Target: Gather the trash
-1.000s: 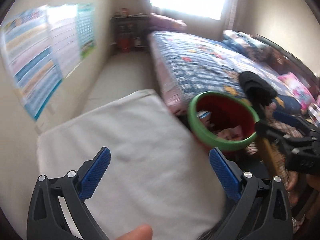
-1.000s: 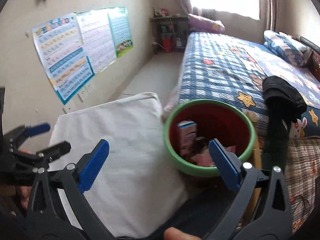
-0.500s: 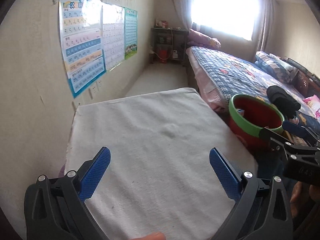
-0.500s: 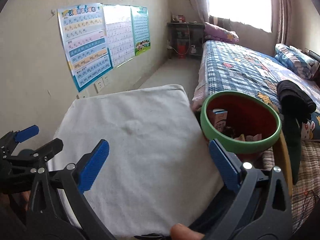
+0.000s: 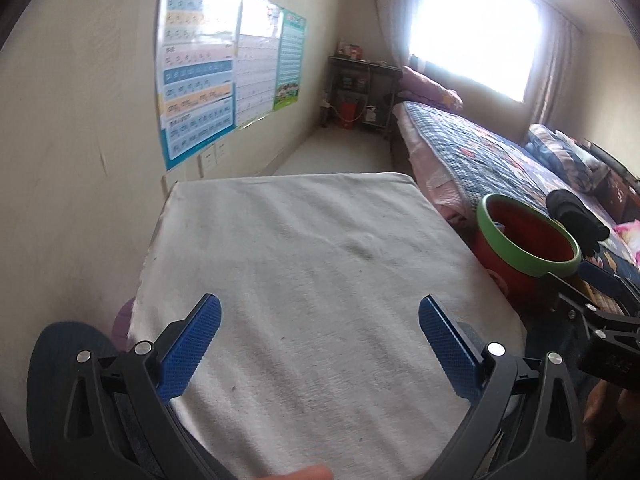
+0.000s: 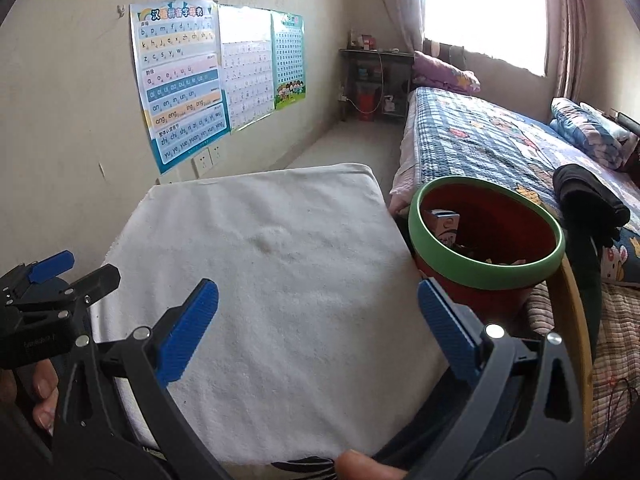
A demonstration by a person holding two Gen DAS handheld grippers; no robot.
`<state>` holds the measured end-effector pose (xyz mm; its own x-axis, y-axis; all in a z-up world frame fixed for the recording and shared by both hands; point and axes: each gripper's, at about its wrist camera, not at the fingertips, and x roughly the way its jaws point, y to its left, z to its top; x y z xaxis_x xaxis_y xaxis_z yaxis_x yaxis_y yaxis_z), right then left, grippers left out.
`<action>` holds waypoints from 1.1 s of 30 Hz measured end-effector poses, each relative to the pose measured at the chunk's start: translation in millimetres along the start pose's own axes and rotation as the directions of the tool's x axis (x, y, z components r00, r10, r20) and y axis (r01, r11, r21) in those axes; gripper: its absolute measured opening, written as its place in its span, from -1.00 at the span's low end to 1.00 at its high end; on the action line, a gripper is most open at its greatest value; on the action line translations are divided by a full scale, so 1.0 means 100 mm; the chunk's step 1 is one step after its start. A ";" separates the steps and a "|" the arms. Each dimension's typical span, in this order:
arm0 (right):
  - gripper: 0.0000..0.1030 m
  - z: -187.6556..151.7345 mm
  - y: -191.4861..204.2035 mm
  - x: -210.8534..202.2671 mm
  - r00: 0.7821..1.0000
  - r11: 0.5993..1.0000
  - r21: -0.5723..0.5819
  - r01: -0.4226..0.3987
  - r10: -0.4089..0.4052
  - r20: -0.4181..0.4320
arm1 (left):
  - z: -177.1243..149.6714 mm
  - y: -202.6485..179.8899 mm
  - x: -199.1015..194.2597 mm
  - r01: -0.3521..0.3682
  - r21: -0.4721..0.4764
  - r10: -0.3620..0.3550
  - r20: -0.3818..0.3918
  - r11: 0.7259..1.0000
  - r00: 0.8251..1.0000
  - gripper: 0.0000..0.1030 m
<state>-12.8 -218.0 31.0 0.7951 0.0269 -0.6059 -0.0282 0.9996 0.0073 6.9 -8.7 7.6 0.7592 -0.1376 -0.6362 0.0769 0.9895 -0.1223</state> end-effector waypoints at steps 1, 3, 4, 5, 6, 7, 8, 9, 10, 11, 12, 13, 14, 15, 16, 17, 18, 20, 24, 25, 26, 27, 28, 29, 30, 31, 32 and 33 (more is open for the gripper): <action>0.90 0.00 0.01 -0.01 1.000 1.000 -0.004 0.000 0.000 0.004 | 0.00 0.01 -0.01 -0.003 -0.006 0.003 0.000 1.000 1.000 0.84; 0.90 0.00 0.04 -0.03 1.000 1.000 -0.012 0.000 0.000 0.013 | -0.01 0.02 -0.03 -0.004 -0.008 0.004 0.008 1.000 1.000 0.84; 0.90 0.00 0.05 -0.04 1.000 1.000 -0.016 0.001 0.000 0.017 | -0.01 0.01 -0.03 -0.005 -0.004 0.005 0.011 1.000 1.000 0.84; 0.90 0.00 0.06 -0.05 1.000 1.000 -0.020 0.001 -0.001 0.021 | -0.01 -0.01 -0.05 -0.006 0.003 0.006 0.015 1.000 1.000 0.84; 0.90 0.00 0.06 -0.05 1.000 1.000 -0.021 0.001 -0.001 0.023 | -0.01 -0.02 -0.05 -0.006 0.009 0.006 0.019 1.000 1.000 0.84; 0.90 0.00 0.07 -0.06 1.000 1.000 -0.023 0.002 -0.001 0.025 | -0.02 -0.04 -0.06 -0.006 0.018 0.005 0.024 1.000 1.000 0.84; 0.90 0.01 0.07 -0.07 1.000 1.000 -0.023 0.003 -0.003 0.027 | -0.03 -0.06 -0.07 -0.007 0.030 0.007 0.028 1.000 1.000 0.84; 0.90 0.01 0.06 -0.07 1.000 1.000 -0.021 0.003 -0.003 0.029 | -0.02 -0.08 -0.07 -0.009 0.038 0.007 0.030 0.999 1.000 0.84; 0.90 0.01 0.06 -0.08 0.999 1.000 -0.019 0.004 -0.003 0.032 | -0.03 -0.09 -0.08 -0.008 0.045 0.007 0.030 0.999 1.000 0.84; 0.90 0.02 0.05 -0.09 0.999 1.000 -0.016 0.003 -0.002 0.036 | -0.03 -0.10 -0.08 -0.008 0.051 0.007 0.030 0.999 1.000 0.84; 0.90 0.02 0.05 -0.10 0.999 1.000 -0.015 0.002 -0.001 0.039 | -0.03 -0.10 -0.08 -0.011 0.055 0.010 0.029 0.998 1.000 0.84; 0.90 0.02 0.05 -0.10 0.999 1.000 -0.014 0.002 -0.001 0.041 | -0.02 -0.10 -0.08 -0.013 0.057 0.012 0.029 0.998 1.000 0.84; 0.90 0.02 0.05 -0.10 0.999 1.000 -0.013 0.002 -0.002 0.043 | -0.02 -0.10 -0.09 -0.015 0.059 0.014 0.030 0.998 0.999 0.84; 0.90 0.02 0.04 -0.10 0.999 1.000 -0.012 0.001 -0.001 0.045 | -0.02 -0.10 -0.09 -0.017 0.061 0.015 0.030 0.998 0.999 0.84; 0.90 0.02 0.04 -0.10 0.999 1.000 -0.012 0.001 -0.001 0.044 | -0.02 -0.10 -0.10 -0.019 0.063 0.017 0.031 0.998 0.999 0.84; 0.90 0.02 0.04 -0.09 0.999 1.000 -0.011 0.004 -0.003 0.044 | -0.01 -0.10 -0.10 -0.019 0.066 0.017 0.033 0.998 0.999 0.84; 0.90 0.01 0.03 -0.09 0.999 1.000 -0.010 0.007 -0.006 0.043 | -0.01 -0.11 -0.10 -0.017 0.070 0.015 0.035 0.997 0.999 0.84; 0.90 0.01 0.03 -0.06 0.999 1.000 -0.005 0.012 -0.012 0.037 | -0.01 -0.12 -0.11 -0.013 0.076 0.011 0.038 0.997 0.999 0.84; 0.90 0.00 0.02 -0.03 0.999 1.000 0.001 0.015 -0.015 0.037 | -0.04 -0.11 -0.10 0.013 0.079 -0.016 0.040 0.997 0.999 0.84; 0.90 0.00 0.03 -0.02 0.999 1.000 -0.002 0.014 -0.014 0.038 | -0.04 -0.10 -0.09 0.014 0.077 -0.017 0.037 0.997 0.999 0.84; 0.90 0.00 0.04 -0.01 0.999 1.000 -0.004 0.015 -0.015 0.037 | -0.04 -0.09 -0.08 0.014 0.074 -0.016 0.034 0.997 0.999 0.84; 0.90 -0.01 0.04 0.00 0.999 1.000 -0.006 0.017 -0.017 0.037 | -0.04 -0.08 -0.08 0.014 0.071 -0.016 0.033 0.997 0.999 0.84; 0.90 0.00 0.05 0.00 0.999 1.000 -0.005 0.016 -0.016 0.038 | -0.04 -0.08 -0.07 0.014 0.070 -0.016 0.031 0.997 0.999 0.84; 0.90 0.00 0.05 0.01 0.999 1.000 -0.005 0.015 -0.015 0.038 | -0.04 -0.08 -0.07 0.013 0.069 -0.015 0.030 0.998 0.999 0.84; 0.90 0.00 0.05 0.01 0.999 1.000 -0.005 0.016 -0.015 0.037 | -0.03 -0.08 -0.07 0.013 0.068 -0.015 0.030 0.998 0.999 0.84; 0.90 0.00 0.05 0.01 0.999 1.000 -0.005 0.016 -0.016 0.036 | -0.04 -0.08 -0.07 0.013 0.067 -0.015 0.029 0.998 0.999 0.84; 0.90 0.00 0.05 0.02 0.999 1.000 -0.004 0.017 -0.017 0.036 | -0.04 -0.07 -0.07 0.013 0.067 -0.015 0.029 0.998 0.999 0.84; 0.90 0.00 0.05 0.02 0.999 1.000 -0.004 0.018 -0.018 0.035 | -0.04 -0.07 -0.06 0.013 0.067 -0.015 0.029 0.998 0.999 0.84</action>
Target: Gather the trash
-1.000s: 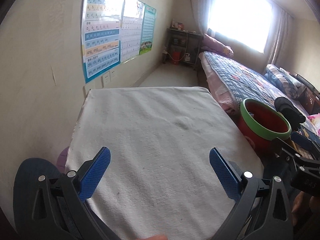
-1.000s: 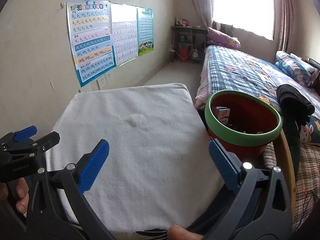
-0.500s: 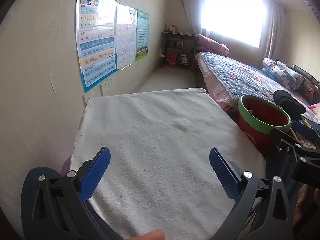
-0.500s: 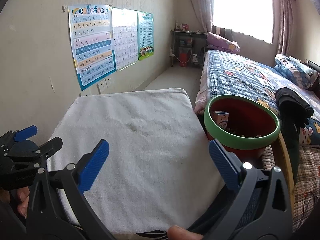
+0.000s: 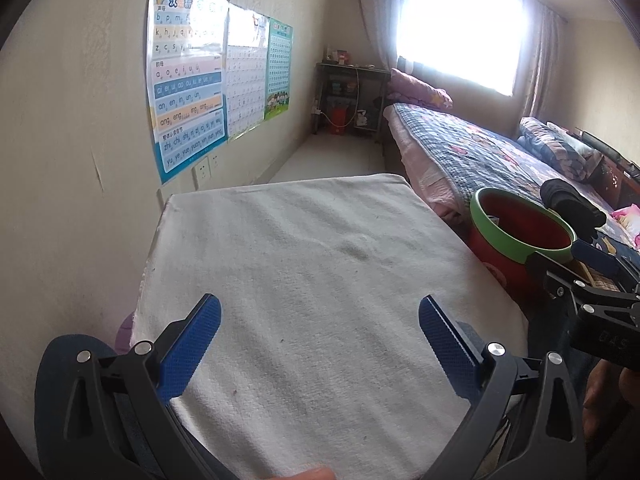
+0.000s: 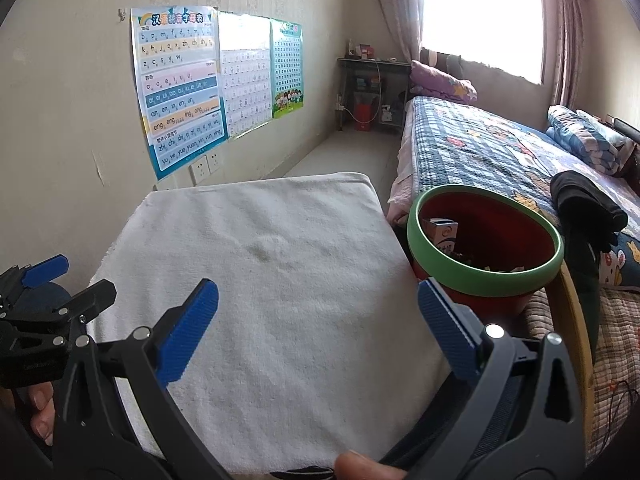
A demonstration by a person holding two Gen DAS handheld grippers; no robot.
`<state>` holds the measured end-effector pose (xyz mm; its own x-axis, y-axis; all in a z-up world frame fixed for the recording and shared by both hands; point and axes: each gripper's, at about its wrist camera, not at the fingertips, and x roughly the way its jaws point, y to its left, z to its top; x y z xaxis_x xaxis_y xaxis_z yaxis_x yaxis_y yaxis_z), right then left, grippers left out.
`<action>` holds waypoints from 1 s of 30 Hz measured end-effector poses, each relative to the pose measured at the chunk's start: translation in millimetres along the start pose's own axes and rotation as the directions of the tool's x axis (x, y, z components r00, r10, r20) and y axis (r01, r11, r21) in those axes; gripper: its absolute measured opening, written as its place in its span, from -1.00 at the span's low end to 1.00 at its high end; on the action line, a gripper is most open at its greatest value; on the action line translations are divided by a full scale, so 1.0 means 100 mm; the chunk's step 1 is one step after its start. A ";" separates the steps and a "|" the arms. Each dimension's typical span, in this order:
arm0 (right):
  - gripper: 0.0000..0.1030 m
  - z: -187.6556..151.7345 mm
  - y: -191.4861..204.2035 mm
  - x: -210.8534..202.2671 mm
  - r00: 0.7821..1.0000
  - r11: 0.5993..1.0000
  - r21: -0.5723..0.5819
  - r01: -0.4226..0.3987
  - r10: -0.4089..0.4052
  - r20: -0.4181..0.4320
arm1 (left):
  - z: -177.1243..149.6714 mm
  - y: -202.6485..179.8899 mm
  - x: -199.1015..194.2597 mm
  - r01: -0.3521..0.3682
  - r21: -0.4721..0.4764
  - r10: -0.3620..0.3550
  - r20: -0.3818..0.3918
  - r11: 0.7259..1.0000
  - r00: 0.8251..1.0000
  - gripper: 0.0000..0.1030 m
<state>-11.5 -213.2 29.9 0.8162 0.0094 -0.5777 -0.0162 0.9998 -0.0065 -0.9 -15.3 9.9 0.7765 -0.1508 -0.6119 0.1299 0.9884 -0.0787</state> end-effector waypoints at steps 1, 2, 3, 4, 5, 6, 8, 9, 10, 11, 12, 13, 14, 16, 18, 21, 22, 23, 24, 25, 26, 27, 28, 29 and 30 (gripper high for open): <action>0.90 0.00 0.00 0.00 1.000 1.000 0.001 0.000 0.000 0.000 | 0.00 0.00 0.00 -0.001 0.000 0.001 0.000 1.000 1.000 0.84; 0.90 0.00 0.00 0.01 1.000 1.000 0.001 0.001 -0.001 0.000 | 0.00 0.00 0.00 -0.001 0.000 0.001 0.001 1.000 1.000 0.84; 0.90 0.00 0.01 0.01 1.000 1.000 0.002 0.001 -0.001 0.001 | 0.00 0.00 0.00 0.000 0.000 0.000 0.000 1.000 1.000 0.84; 0.90 0.00 0.00 0.01 1.000 1.000 0.004 0.001 -0.001 0.002 | 0.00 0.00 0.00 0.000 0.001 0.000 0.000 1.000 1.000 0.84; 0.90 0.00 0.00 0.00 1.000 1.000 0.005 0.001 -0.001 0.003 | 0.00 0.00 0.00 0.000 0.000 0.000 0.000 1.000 1.000 0.84; 0.90 0.00 0.00 0.01 1.000 1.000 0.005 0.002 -0.002 0.003 | 0.00 0.00 0.00 0.000 0.000 0.000 0.000 1.000 1.000 0.84; 0.90 0.00 0.00 0.00 1.000 1.000 0.006 0.001 -0.001 0.005 | 0.00 0.00 0.00 0.000 0.000 0.000 0.001 1.000 1.000 0.84; 0.90 0.00 0.01 0.00 1.000 1.000 0.007 0.001 -0.001 0.006 | 0.00 0.00 0.00 0.000 0.000 0.000 0.001 1.000 1.000 0.84; 0.90 -0.01 0.00 0.00 1.000 1.000 0.007 0.001 -0.001 0.007 | 0.00 0.00 0.00 0.000 -0.001 0.000 0.001 1.000 1.000 0.84; 0.90 -0.01 0.00 0.00 1.000 1.000 0.007 0.001 -0.002 0.006 | 0.00 0.00 0.01 0.000 -0.001 0.000 0.001 1.000 1.000 0.84; 0.90 0.00 0.00 0.00 1.000 1.000 0.007 0.002 -0.002 0.007 | 0.00 0.00 0.00 0.000 -0.001 0.000 0.001 1.000 1.000 0.84; 0.90 -0.01 -0.01 0.00 1.000 1.000 0.008 0.002 -0.002 0.008 | 0.00 0.00 0.01 0.001 -0.001 -0.001 0.000 1.000 1.000 0.84; 0.90 0.00 -0.01 -0.01 1.000 1.000 0.009 0.003 -0.003 0.010 | 0.00 0.00 0.00 0.001 -0.001 -0.001 0.001 1.000 1.000 0.84; 0.90 0.00 -0.01 -0.01 1.000 1.000 0.012 0.006 -0.006 0.011 | 0.00 0.01 0.00 0.003 -0.003 -0.003 0.003 1.000 1.000 0.84; 0.90 0.00 -0.02 -0.01 1.000 1.000 0.017 0.007 -0.007 0.012 | 0.00 0.02 0.00 0.004 -0.004 -0.004 0.004 1.000 1.000 0.84; 0.90 0.00 -0.03 -0.01 1.000 1.000 0.019 0.007 -0.007 0.009 | 0.00 0.02 0.00 0.005 -0.005 -0.005 0.006 1.000 1.000 0.84; 0.90 0.00 -0.03 -0.01 1.000 1.000 0.019 0.006 -0.007 0.009 | 0.00 0.02 0.00 0.005 -0.005 -0.005 0.005 1.000 1.000 0.84; 0.90 0.00 -0.03 -0.01 1.000 1.000 0.019 0.007 -0.007 0.009 | 0.00 0.02 0.00 0.005 -0.005 -0.005 0.006 1.000 1.000 0.84; 0.90 0.00 -0.03 -0.01 1.000 1.000 0.018 0.007 -0.007 0.008 | 0.00 0.02 0.00 0.005 -0.006 -0.005 0.005 1.000 1.000 0.84; 0.90 0.00 -0.02 -0.01 1.000 1.000 0.017 0.007 -0.007 0.008 | 0.00 0.02 0.00 0.005 -0.006 -0.005 0.005 1.000 1.000 0.84; 0.90 0.00 -0.03 0.00 1.000 1.000 0.016 0.007 -0.007 0.008 | 0.00 0.02 0.00 0.005 -0.006 -0.005 0.005 1.000 1.000 0.84; 0.90 0.00 -0.02 0.00 1.000 1.000 0.016 0.007 -0.007 0.007 | 0.00 0.02 0.00 0.005 -0.006 -0.005 0.005 1.000 1.000 0.84; 0.90 0.00 -0.02 0.00 1.000 1.000 0.016 0.007 -0.007 0.007 | 0.00 0.03 0.00 0.005 -0.008 -0.005 0.005 1.000 1.000 0.84; 0.90 0.00 -0.02 0.00 1.000 1.000 0.016 0.007 -0.007 0.007 | 0.00 0.02 0.00 0.005 -0.008 -0.005 0.005 1.000 1.000 0.84; 0.90 -0.01 -0.02 0.00 1.000 1.000 0.016 0.007 -0.007 0.006 | 0.00 0.02 -0.01 0.005 -0.009 -0.005 0.006 1.000 1.000 0.84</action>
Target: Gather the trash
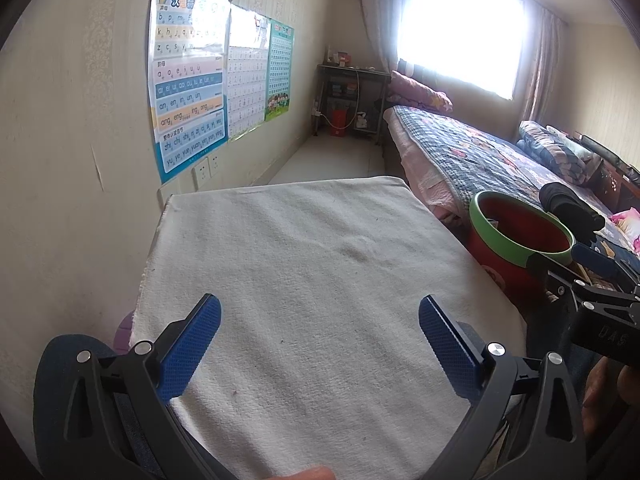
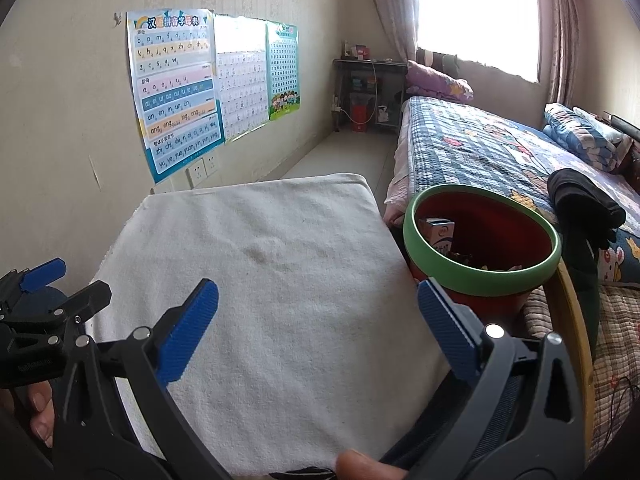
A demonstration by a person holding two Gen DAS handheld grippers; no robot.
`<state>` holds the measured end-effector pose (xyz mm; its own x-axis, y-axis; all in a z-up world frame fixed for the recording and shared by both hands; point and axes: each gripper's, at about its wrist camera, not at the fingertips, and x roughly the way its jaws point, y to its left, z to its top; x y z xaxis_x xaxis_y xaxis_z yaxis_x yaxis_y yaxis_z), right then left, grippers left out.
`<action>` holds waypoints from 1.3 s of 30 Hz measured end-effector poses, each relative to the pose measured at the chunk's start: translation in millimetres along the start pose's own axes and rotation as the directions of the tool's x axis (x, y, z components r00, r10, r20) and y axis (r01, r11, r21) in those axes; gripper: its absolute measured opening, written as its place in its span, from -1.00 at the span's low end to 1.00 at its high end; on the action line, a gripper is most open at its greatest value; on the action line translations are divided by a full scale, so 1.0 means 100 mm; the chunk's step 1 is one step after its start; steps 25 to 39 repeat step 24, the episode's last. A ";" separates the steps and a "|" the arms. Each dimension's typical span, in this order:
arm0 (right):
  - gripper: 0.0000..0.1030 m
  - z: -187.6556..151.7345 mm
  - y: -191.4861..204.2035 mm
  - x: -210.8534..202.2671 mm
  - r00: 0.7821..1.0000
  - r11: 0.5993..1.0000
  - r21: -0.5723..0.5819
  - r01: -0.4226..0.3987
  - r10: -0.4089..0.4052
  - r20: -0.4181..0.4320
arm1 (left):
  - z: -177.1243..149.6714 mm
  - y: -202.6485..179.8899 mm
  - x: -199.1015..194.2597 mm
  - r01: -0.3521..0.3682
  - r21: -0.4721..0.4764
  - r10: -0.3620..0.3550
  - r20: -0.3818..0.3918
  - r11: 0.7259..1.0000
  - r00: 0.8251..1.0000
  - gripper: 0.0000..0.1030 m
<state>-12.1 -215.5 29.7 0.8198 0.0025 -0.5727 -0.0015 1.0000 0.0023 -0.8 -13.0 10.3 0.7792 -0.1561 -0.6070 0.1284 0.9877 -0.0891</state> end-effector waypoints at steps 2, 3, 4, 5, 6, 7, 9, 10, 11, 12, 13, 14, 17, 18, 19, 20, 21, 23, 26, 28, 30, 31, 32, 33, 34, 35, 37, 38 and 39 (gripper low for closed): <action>0.90 -0.01 0.00 0.00 1.000 1.000 -0.001 0.000 0.000 -0.001 | 0.01 0.00 -0.01 0.000 -0.001 0.000 0.002 1.000 1.000 0.84; 0.90 -0.01 0.01 -0.01 1.000 1.000 -0.002 0.000 0.000 -0.001 | 0.01 -0.01 -0.01 0.000 -0.001 0.000 0.002 1.000 1.000 0.84; 0.90 -0.01 0.01 -0.01 1.000 1.000 -0.002 0.000 0.000 -0.001 | 0.01 -0.01 -0.01 0.000 -0.001 0.000 0.002 1.000 1.000 0.84; 0.90 -0.01 0.01 -0.01 1.000 1.000 -0.002 0.000 0.000 -0.001 | 0.01 -0.01 -0.01 0.000 -0.001 0.000 0.002 1.000 1.000 0.84; 0.90 -0.01 0.01 -0.01 1.000 1.000 -0.003 0.000 0.000 -0.002 | 0.01 -0.01 -0.01 0.001 -0.002 -0.001 0.002 1.000 1.000 0.84; 0.90 -0.01 0.01 -0.01 1.000 1.000 -0.002 -0.001 0.001 -0.002 | 0.01 -0.01 -0.01 0.001 -0.003 -0.001 0.002 1.000 1.000 0.84; 0.90 -0.01 0.01 -0.01 1.000 1.000 -0.002 0.000 0.000 -0.002 | 0.01 -0.01 -0.01 0.001 -0.005 -0.001 0.002 1.000 1.000 0.84; 0.90 -0.01 0.01 -0.01 1.000 1.000 -0.002 0.000 0.000 -0.003 | 0.02 -0.01 -0.01 0.002 -0.006 -0.002 0.002 1.000 1.000 0.84; 0.90 -0.01 0.01 -0.01 1.000 1.000 -0.002 0.000 0.000 -0.003 | 0.01 -0.01 -0.01 0.004 -0.005 -0.004 0.003 1.000 1.000 0.84; 0.90 -0.01 0.01 0.00 1.000 1.000 -0.003 0.000 0.000 -0.004 | 0.01 0.00 -0.02 0.009 -0.006 -0.009 0.007 1.000 1.000 0.84; 0.90 -0.01 0.01 0.00 1.000 1.000 -0.003 0.000 0.000 -0.004 | 0.01 0.00 -0.04 0.023 -0.009 -0.023 0.021 1.000 1.000 0.84; 0.90 -0.01 0.01 0.00 1.000 1.000 -0.004 0.001 -0.001 -0.003 | 0.00 0.00 -0.05 0.024 -0.008 -0.023 0.025 1.000 0.999 0.84; 0.90 -0.01 0.01 0.00 1.000 1.000 -0.008 0.000 0.000 -0.004 | 0.00 -0.02 -0.04 0.018 -0.004 -0.018 0.020 1.000 1.000 0.84; 0.91 -0.01 0.02 0.00 1.000 1.000 -0.010 0.000 0.000 -0.005 | 0.00 -0.02 -0.03 0.008 -0.004 -0.008 0.015 1.000 1.000 0.84; 0.90 -0.01 0.01 0.00 1.000 1.000 -0.011 0.000 0.000 -0.005 | 0.00 -0.02 -0.02 0.006 -0.006 -0.006 0.012 1.000 1.000 0.84; 0.90 -0.01 0.02 0.01 1.000 1.000 -0.013 0.000 0.000 -0.005 | 0.00 -0.01 -0.02 0.007 -0.009 -0.007 0.012 1.000 1.000 0.84; 0.90 -0.01 0.02 0.01 1.000 1.000 -0.014 0.000 0.000 -0.006 | 0.00 -0.01 -0.01 0.007 -0.011 -0.007 0.011 1.000 1.000 0.84; 0.90 -0.01 0.02 0.01 1.000 1.000 -0.013 0.000 0.000 -0.006 | 0.01 -0.01 -0.01 0.006 -0.015 -0.005 0.010 1.000 1.000 0.84; 0.90 -0.01 0.02 0.01 1.000 1.000 -0.013 0.000 0.000 -0.006 | 0.00 0.00 -0.01 0.005 -0.015 -0.005 0.010 1.000 1.000 0.84; 0.90 -0.01 0.02 0.01 1.000 1.000 -0.013 0.000 0.000 -0.006 | 0.00 0.00 -0.01 0.005 -0.015 -0.005 0.010 1.000 1.000 0.84; 0.90 -0.01 0.02 0.01 1.000 1.000 -0.013 0.000 0.000 -0.006 | 0.00 0.00 -0.01 0.005 -0.015 -0.005 0.010 1.000 1.000 0.84; 0.90 -0.01 0.02 0.01 1.000 1.000 -0.013 0.000 0.000 -0.006 | 0.00 0.00 -0.01 0.005 -0.015 -0.005 0.010 1.000 1.000 0.84; 0.90 -0.01 0.02 0.01 1.000 1.000 -0.013 0.000 0.000 -0.006 | 0.00 0.00 -0.01 0.005 -0.015 -0.005 0.010 1.000 1.000 0.84; 0.90 -0.01 0.02 0.01 1.000 1.000 -0.013 0.000 0.000 -0.006 | 0.00 0.00 -0.01 0.005 -0.015 -0.005 0.010 1.000 1.000 0.84; 0.90 -0.01 0.02 0.01 1.000 1.000 -0.013 0.000 0.000 -0.006 | 0.00 0.00 -0.01 0.005 -0.015 -0.005 0.010 1.000 1.000 0.84; 0.90 -0.01 0.02 0.01 1.000 1.000 -0.013 0.000 0.000 -0.006 | 0.00 0.00 -0.01 0.005 -0.015 -0.005 0.010 1.000 1.000 0.84; 0.90 -0.01 0.02 0.01 1.000 1.000 -0.013 0.000 0.000 -0.006 | 0.00 0.00 -0.01 0.005 -0.015 -0.005 0.010 1.000 1.000 0.84; 0.90 -0.01 0.02 0.01 1.000 1.000 -0.013 0.000 0.000 -0.006 | 0.00 0.00 -0.01 0.005 -0.015 -0.005 0.010 1.000 1.000 0.84; 0.90 -0.01 0.02 0.01 1.000 1.000 -0.013 0.000 0.000 -0.006 | 0.00 0.00 -0.01 0.005 -0.015 -0.005 0.010 1.000 1.000 0.84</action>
